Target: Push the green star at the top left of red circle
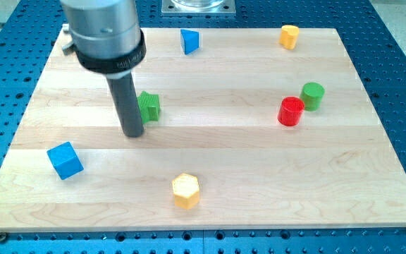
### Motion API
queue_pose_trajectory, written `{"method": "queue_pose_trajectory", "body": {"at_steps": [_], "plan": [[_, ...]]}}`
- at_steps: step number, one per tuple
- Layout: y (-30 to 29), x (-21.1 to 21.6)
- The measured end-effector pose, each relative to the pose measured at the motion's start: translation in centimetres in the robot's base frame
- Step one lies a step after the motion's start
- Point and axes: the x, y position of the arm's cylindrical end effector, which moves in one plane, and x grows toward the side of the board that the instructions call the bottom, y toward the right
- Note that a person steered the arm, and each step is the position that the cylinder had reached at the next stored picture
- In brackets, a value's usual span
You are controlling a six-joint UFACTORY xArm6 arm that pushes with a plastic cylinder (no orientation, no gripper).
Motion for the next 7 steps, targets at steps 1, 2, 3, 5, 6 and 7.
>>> {"method": "queue_pose_trajectory", "body": {"at_steps": [1, 2, 3, 5, 6, 7], "plan": [[-0.8, -0.9], [-0.5, -3.1], [4.1, -3.3], [17.3, -5.0], [21.0, -6.6], [21.6, -6.6]]}}
